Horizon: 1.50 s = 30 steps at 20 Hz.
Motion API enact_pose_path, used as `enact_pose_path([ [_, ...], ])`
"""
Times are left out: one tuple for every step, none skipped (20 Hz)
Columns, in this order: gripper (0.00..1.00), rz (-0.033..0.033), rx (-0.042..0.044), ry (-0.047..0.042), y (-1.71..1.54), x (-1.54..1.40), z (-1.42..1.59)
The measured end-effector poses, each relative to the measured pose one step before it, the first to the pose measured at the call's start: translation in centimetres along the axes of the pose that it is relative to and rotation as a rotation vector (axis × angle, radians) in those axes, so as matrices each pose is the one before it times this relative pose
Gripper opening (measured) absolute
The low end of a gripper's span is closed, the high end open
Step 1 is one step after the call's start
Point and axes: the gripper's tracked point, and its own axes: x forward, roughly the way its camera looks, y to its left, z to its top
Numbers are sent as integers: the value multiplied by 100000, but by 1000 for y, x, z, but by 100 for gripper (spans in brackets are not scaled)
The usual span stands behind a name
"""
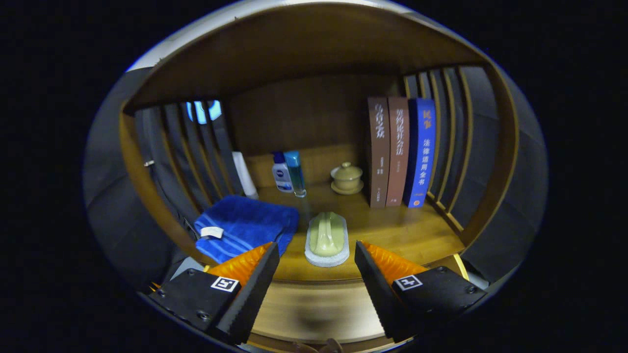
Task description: Pull open the drawer, take out the items inside it, and place them on the countertop above the cabinet.
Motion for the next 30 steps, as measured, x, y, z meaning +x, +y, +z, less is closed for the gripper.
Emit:
enact_pose_path([
  [100,1055,-809,-5375,350,-1949,338],
  [100,393,-1197,-5331,254,-1923,227],
  [100,275,-1257,-4517,195,-1830,234],
  [99,428,-1375,-4014,229,-1730,-117],
  [99,671,-1450,-3408,312,-1690,-203],
  [99,14,-1992,-3038,211,-1578,-438],
  [99,-169,-1803,-2936,140,-1591,-398],
  [99,262,-1592,-1998,377,-1426,-602],
  [99,782,-1292,-1389,409,-1277,-795],
  [99,461,-975,-920,494,-1262,-632],
  [99,-280,-489,-1086,153,-1165,-885],
  [99,-752,-231,-1381,4,-1031,-854],
  [99,-1126,-322,-991,-125,-880,-968],
  [99,-1403,-303,-687,-263,-823,-1069],
  [99,-828,359,52,-111,-673,-1139],
  [99,-464,672,528,10,-436,-1137],
  [99,-508,816,877,-45,-420,-1038],
  [99,-508,803,1028,-232,-292,-1090],
  [99,-172,862,802,-177,-129,-1167],
  [99,-182,775,770,-86,211,-896],
  [99,-167,581,768,-104,194,-951],
  [99,-260,849,1053,-134,508,-924],
  [99,-337,787,901,-152,439,-835],
  [99,-457,898,1324,-149,557,-826],
  [99,-247,711,1666,-122,626,-844],
  [99,-451,366,2061,-152,718,-981],
  [99,-335,270,1527,-163,555,-648],
  [99,-332,511,829,-73,376,-356],
  [100,-366,800,507,-32,366,-218],
  [100,32,657,475,49,389,-139],
])
